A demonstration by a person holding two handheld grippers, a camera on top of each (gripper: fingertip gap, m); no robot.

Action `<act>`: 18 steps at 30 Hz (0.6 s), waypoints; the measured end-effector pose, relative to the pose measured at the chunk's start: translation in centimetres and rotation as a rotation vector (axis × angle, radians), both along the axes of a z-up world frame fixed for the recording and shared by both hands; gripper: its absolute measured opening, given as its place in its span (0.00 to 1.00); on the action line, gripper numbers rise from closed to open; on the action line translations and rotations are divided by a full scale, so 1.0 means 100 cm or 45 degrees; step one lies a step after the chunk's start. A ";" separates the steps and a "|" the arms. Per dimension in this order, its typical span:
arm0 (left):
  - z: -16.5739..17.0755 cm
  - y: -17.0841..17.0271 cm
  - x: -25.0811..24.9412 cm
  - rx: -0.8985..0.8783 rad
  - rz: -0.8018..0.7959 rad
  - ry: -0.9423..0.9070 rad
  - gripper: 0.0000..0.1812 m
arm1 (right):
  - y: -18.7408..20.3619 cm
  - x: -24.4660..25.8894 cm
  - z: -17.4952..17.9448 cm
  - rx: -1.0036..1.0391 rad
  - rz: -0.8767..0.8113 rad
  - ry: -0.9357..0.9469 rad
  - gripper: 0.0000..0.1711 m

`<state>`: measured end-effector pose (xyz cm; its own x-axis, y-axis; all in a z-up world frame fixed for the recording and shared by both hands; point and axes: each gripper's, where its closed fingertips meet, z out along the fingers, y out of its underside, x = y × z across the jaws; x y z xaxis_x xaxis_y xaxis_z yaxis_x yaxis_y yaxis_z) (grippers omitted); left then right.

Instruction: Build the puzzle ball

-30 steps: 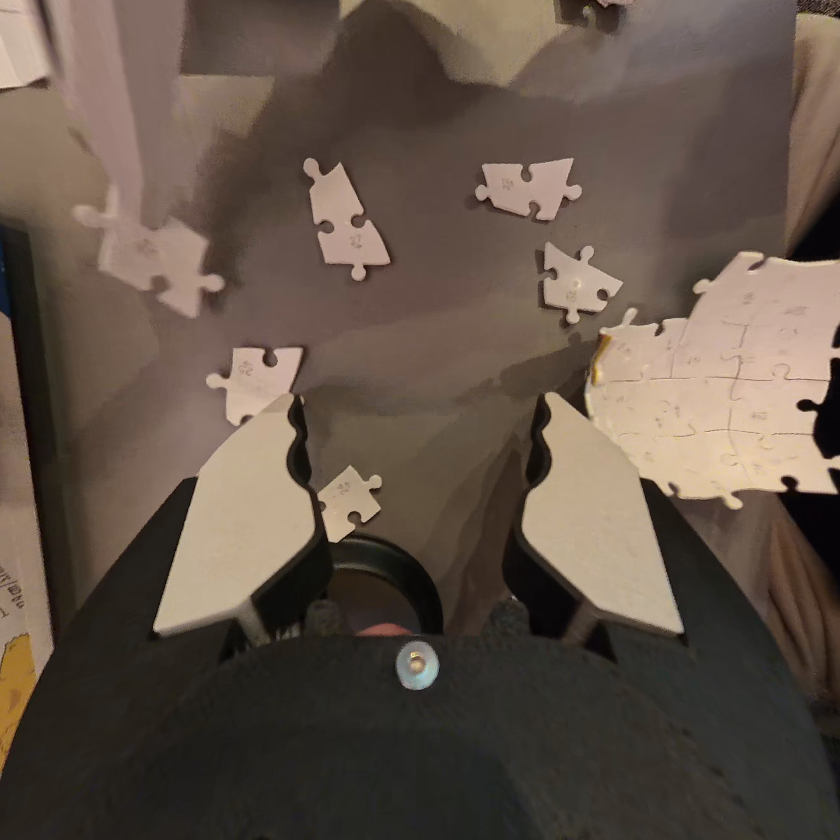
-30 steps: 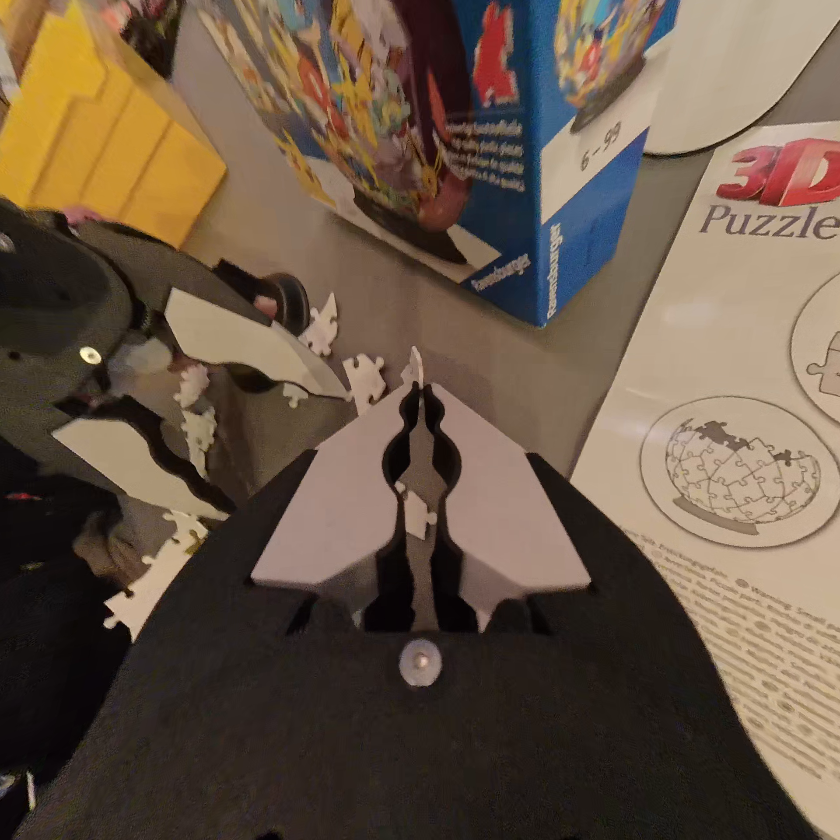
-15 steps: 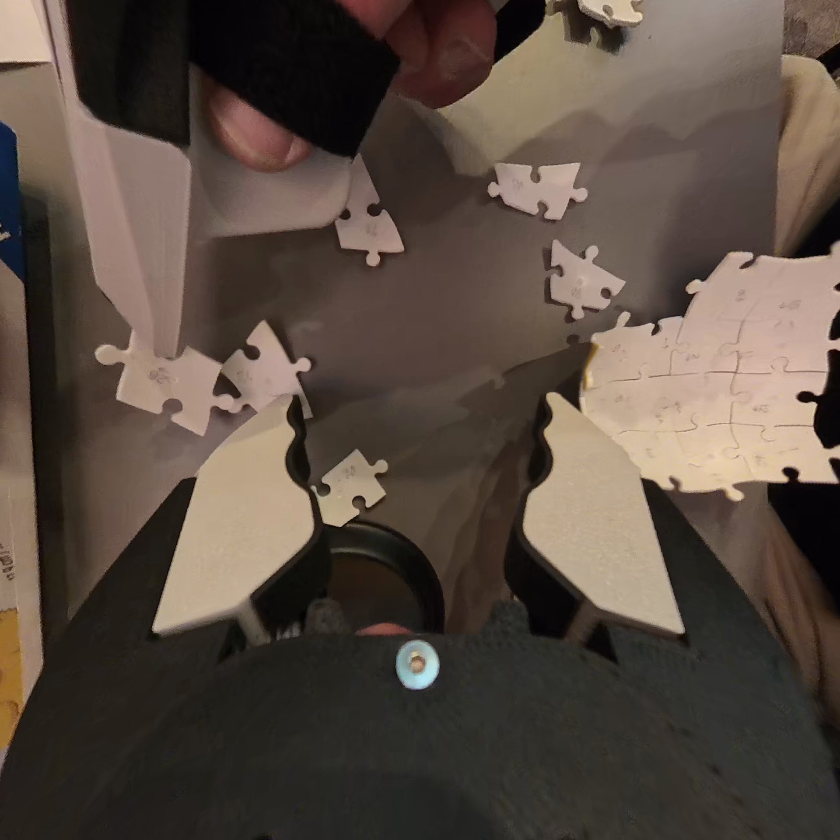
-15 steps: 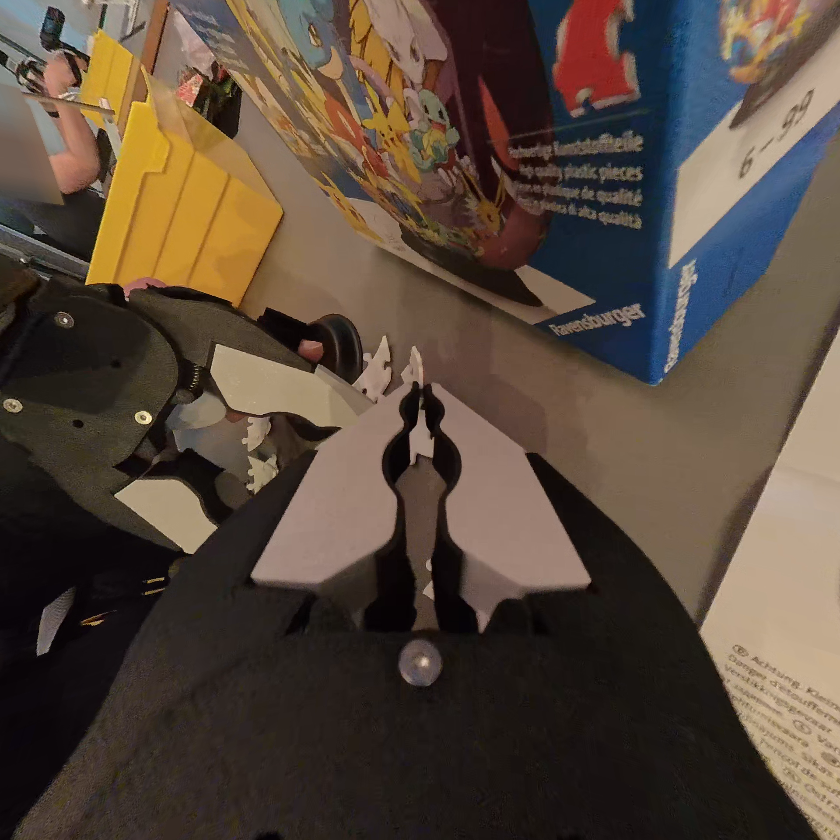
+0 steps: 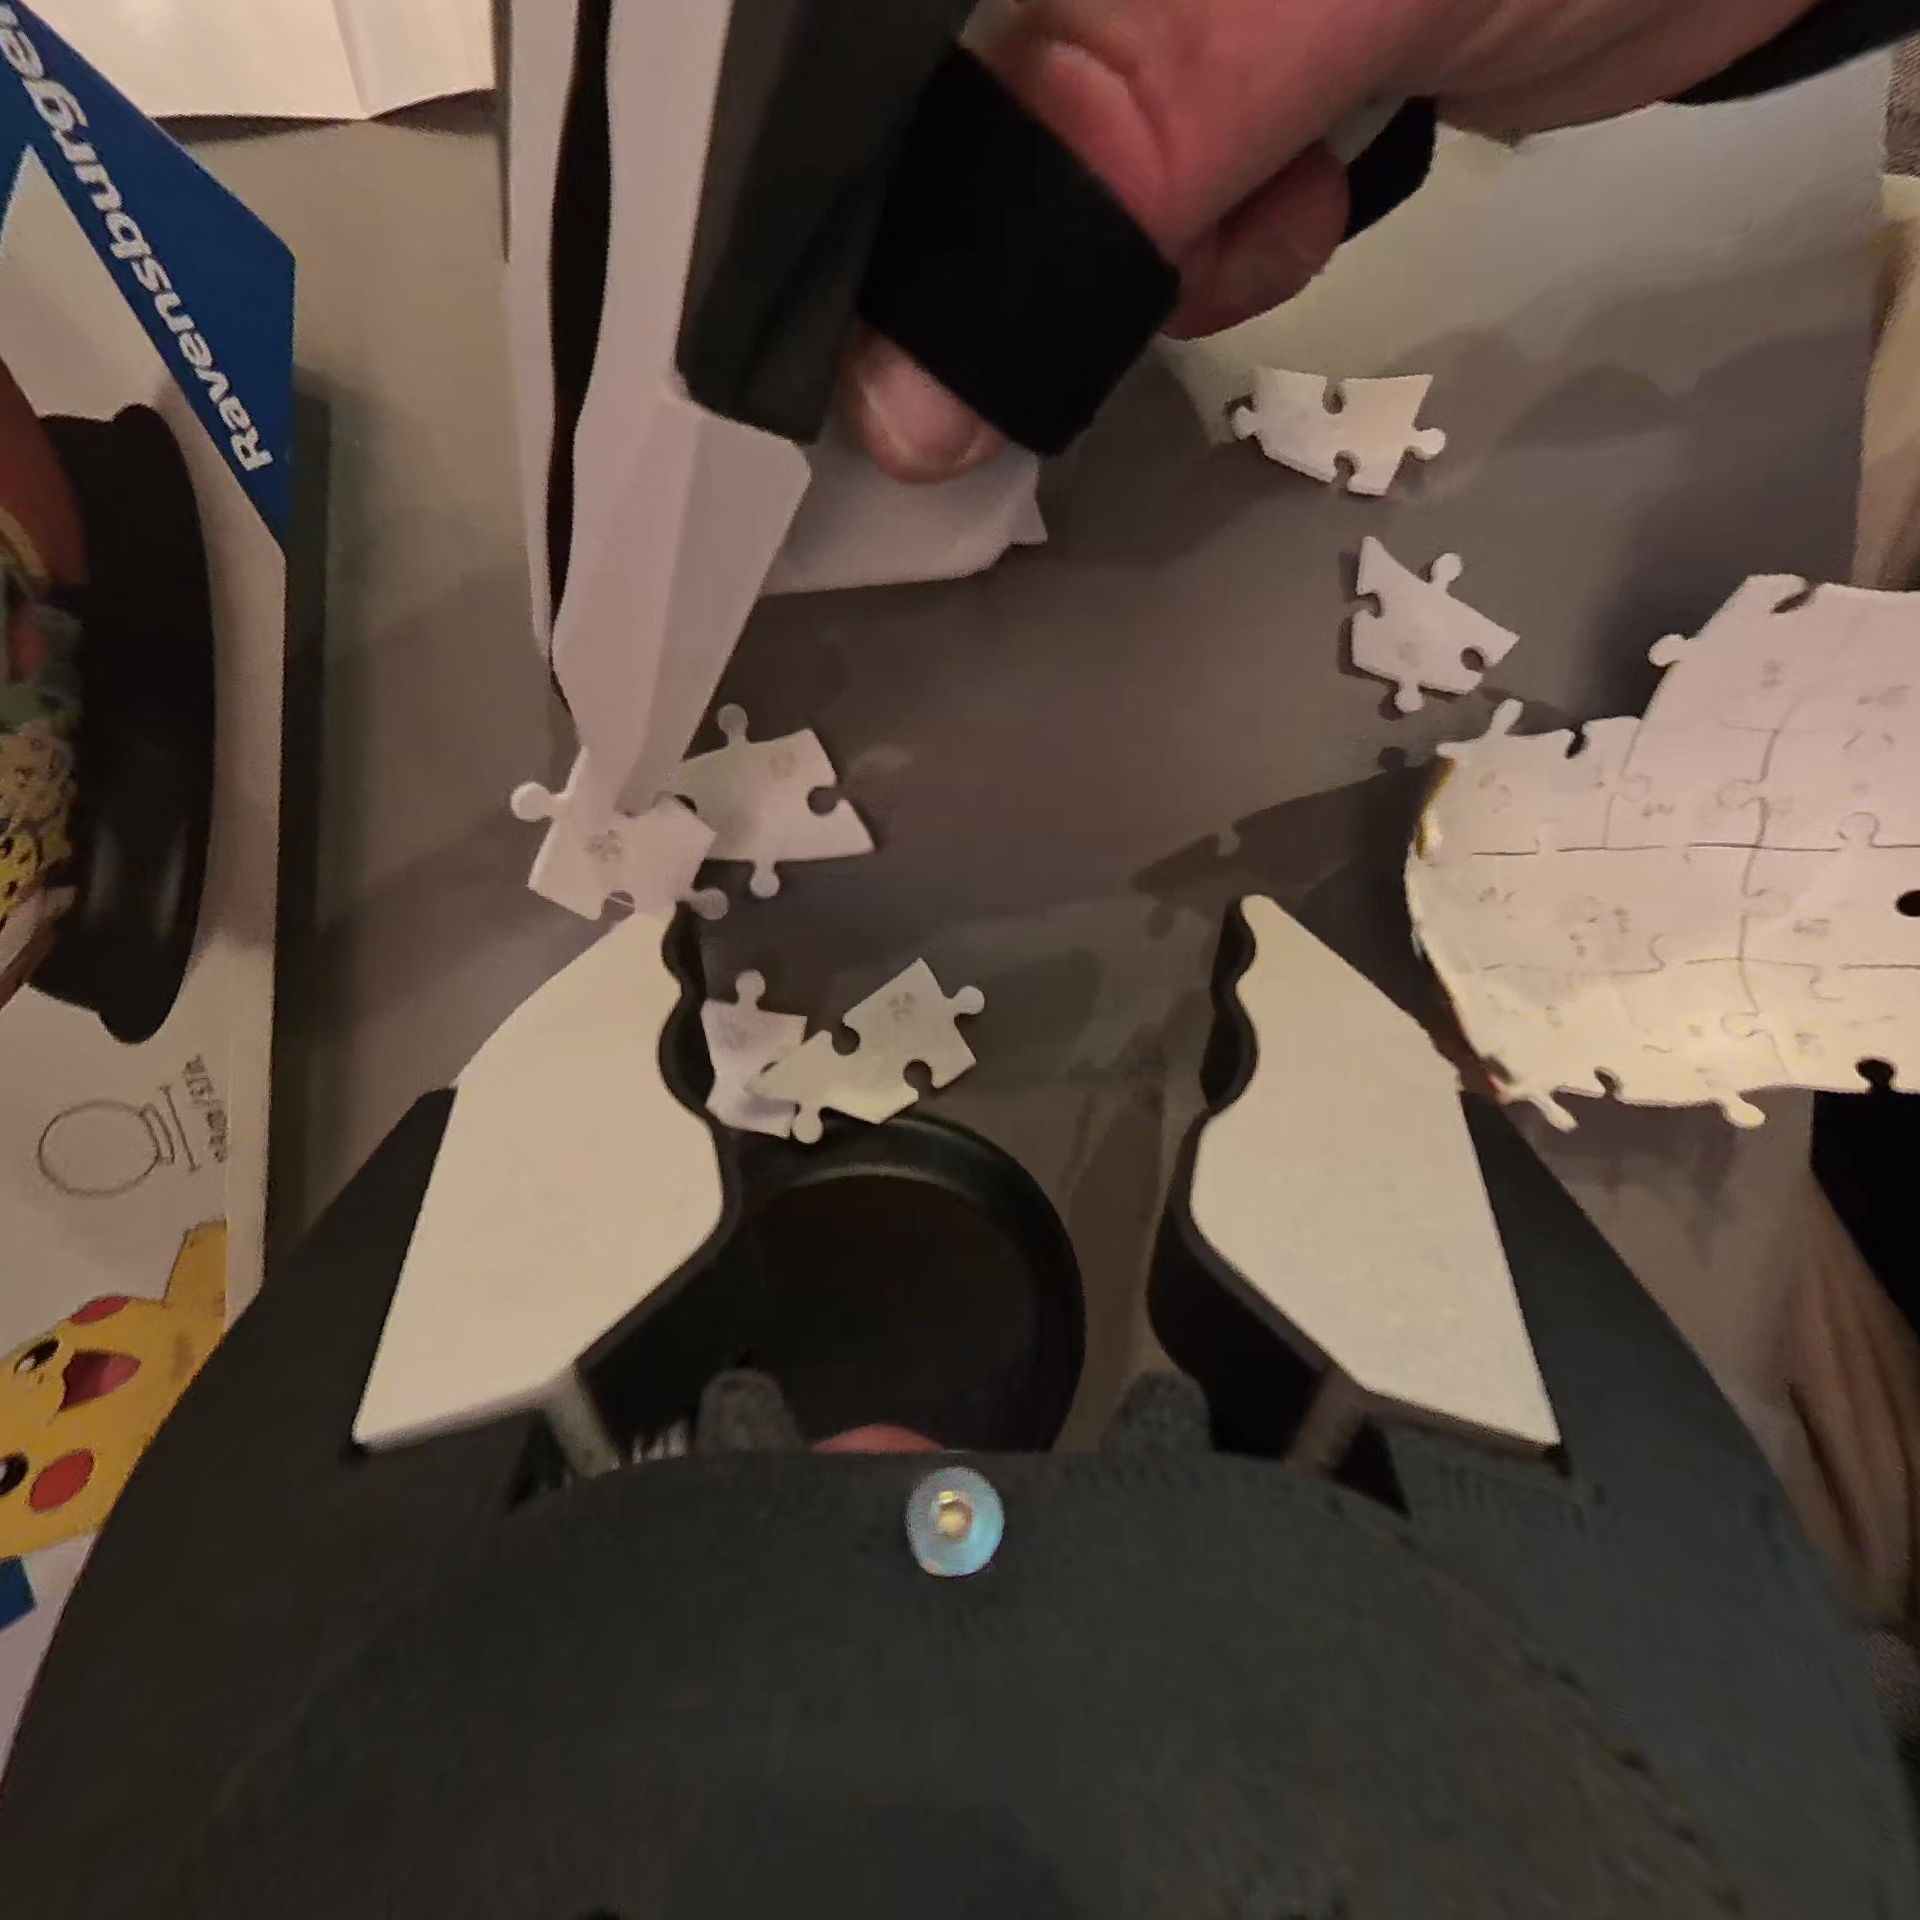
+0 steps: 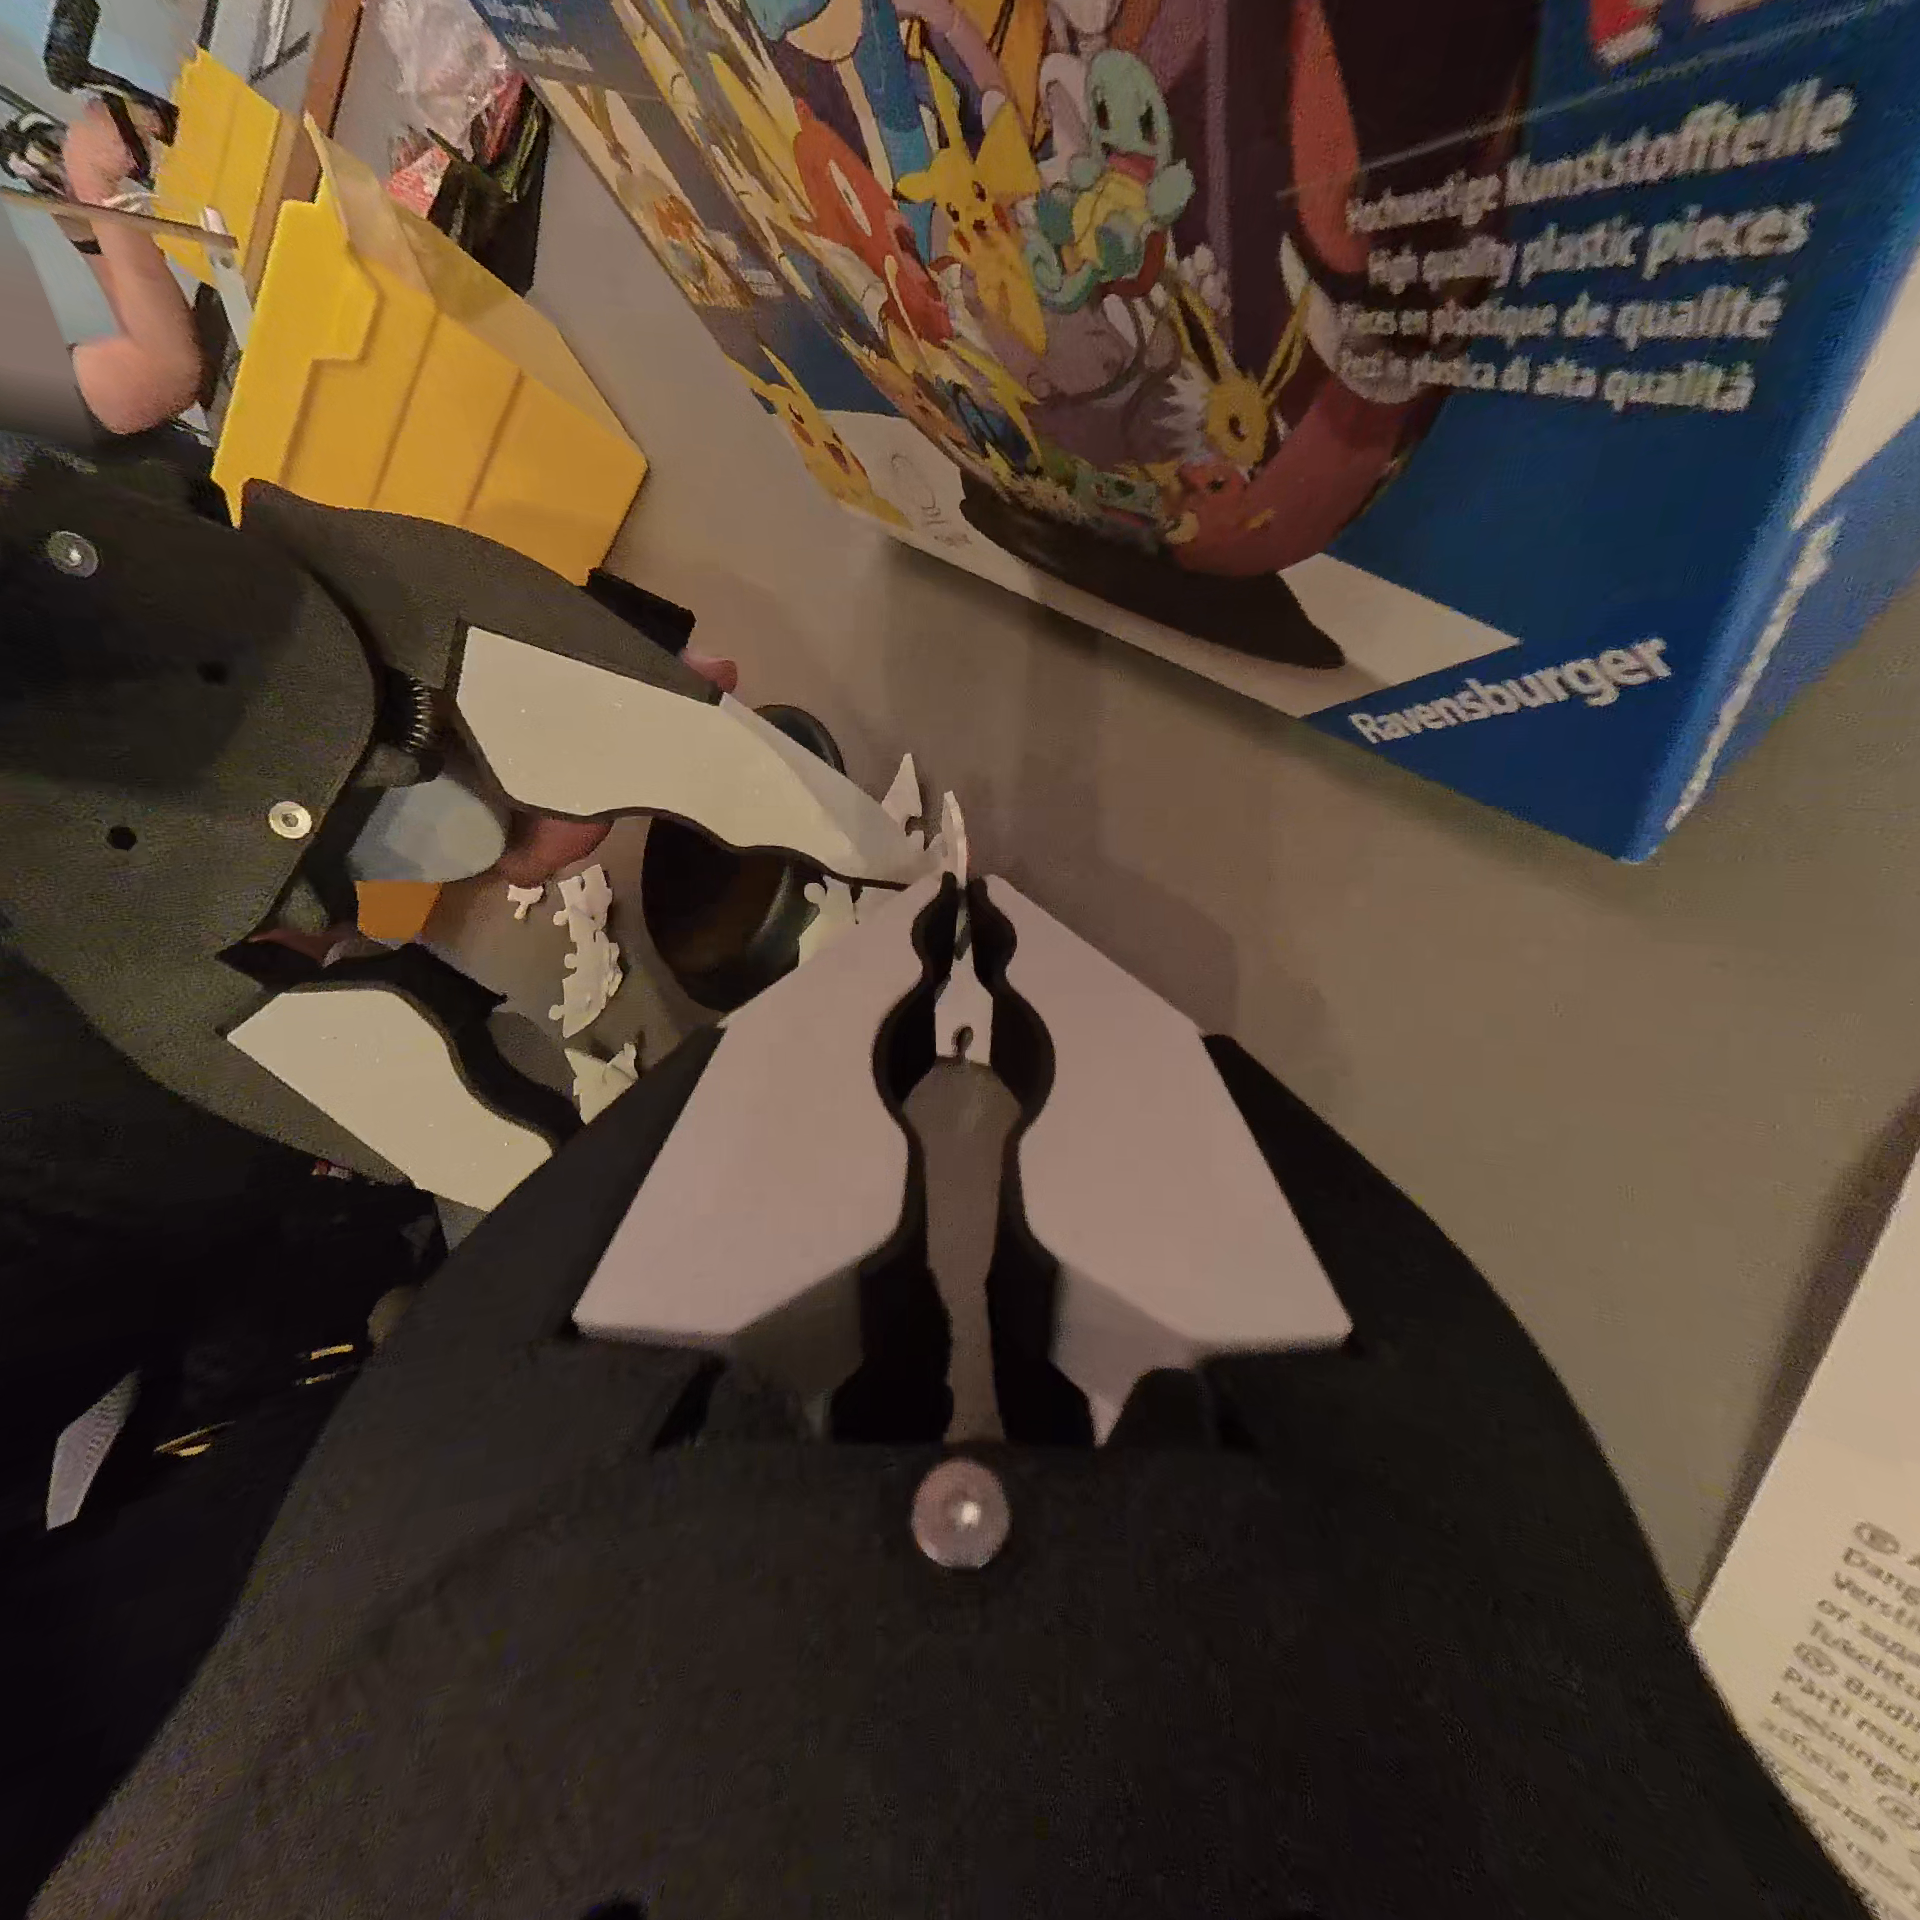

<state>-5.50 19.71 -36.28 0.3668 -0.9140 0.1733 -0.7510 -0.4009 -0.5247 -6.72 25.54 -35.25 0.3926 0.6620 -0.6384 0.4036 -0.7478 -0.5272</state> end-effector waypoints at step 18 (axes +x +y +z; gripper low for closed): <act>0.119 0.031 0.029 0.042 0.261 -1.013 0.02 | -0.015 0.035 0.128 0.231 -0.064 0.754 0.00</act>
